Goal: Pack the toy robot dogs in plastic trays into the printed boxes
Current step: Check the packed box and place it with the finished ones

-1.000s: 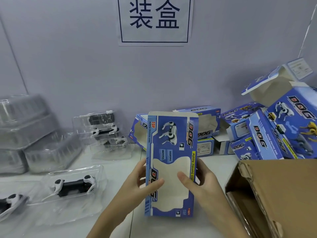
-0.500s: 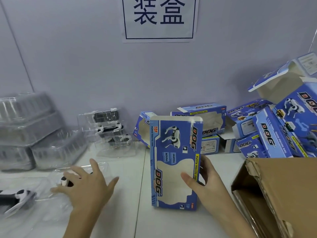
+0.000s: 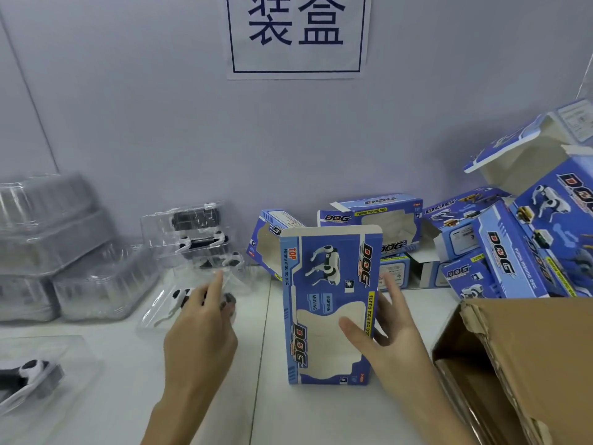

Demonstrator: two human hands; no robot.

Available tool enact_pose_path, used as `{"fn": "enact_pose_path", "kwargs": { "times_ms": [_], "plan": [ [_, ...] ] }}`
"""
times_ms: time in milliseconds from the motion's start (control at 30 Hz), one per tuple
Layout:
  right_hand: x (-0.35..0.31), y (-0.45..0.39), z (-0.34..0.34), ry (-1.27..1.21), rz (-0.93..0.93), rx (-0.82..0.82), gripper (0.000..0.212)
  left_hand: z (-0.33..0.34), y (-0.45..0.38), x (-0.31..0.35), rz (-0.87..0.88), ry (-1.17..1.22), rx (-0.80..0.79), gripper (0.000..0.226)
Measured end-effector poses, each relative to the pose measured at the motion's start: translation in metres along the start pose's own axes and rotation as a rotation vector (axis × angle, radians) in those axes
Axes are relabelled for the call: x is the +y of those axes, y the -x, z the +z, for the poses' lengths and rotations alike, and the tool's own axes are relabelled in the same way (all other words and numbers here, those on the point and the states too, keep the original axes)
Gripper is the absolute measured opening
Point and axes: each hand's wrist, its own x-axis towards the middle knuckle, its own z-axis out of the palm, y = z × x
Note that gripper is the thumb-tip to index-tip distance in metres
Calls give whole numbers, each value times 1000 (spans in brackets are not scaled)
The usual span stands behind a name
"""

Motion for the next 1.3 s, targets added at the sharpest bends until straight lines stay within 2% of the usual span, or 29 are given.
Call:
{"fn": "enact_pose_path", "kwargs": {
  "times_ms": [67, 200, 267, 333, 400, 467, 600, 633, 700, 767, 867, 933, 1033, 1100, 1167, 1233, 1300],
  "plan": [
    [-9, 4, 1, -113, -114, 96, 110, -6, -3, 1, 44, 122, 123, 61],
    [-42, 17, -5, -190, -531, 309, 56, -13, -7, 5, 212, 258, 391, 53],
    [-71, 12, -12, -224, -649, 277, 37, -15, -10, 4, 316, 261, 509, 45],
    [-108, 0, -8, -252, -608, 154, 30, -17, -12, 3, 437, 200, 587, 47],
    [-147, -16, 7, -110, -561, 18, 37, -21, -11, 3, 566, 88, 646, 50],
    [-180, -38, 34, 158, -477, -107, 57, -24, -8, 5, 679, -29, 652, 59],
    [-213, -86, 100, 532, -210, -461, 115, -25, -4, 5, 786, -207, 550, 86],
    [-212, -92, 112, 570, -157, -542, 119, -24, -4, 4, 796, -232, 526, 87],
    [-199, -101, 128, 623, -116, -640, 109, -22, -3, 3, 799, -258, 500, 81],
    [-185, -107, 131, 619, -133, -661, 93, -21, -4, 4, 798, -278, 493, 76],
    [-176, -111, 126, 530, -142, -662, 69, -20, -3, 8, 807, -365, 531, 83],
    [-176, -113, 121, 426, -159, -595, 57, -18, -2, 14, 758, -371, 575, 86],
    [-182, -117, 117, 292, -218, -411, 55, -14, 2, 25, 674, -181, 711, 69],
    [-186, -120, 112, 178, -225, -328, 57, -7, 11, 35, 664, 65, 800, 57],
    [-192, -122, 105, 56, -223, -268, 59, 5, 24, 52, 645, 406, 735, 58],
    [-200, -124, 96, -66, -230, -231, 58, 15, 39, 72, 549, 662, 488, 75],
    [-208, -126, 84, -194, -218, -222, 53, 21, 47, 84, 436, 773, 172, 96]
  ]
}}
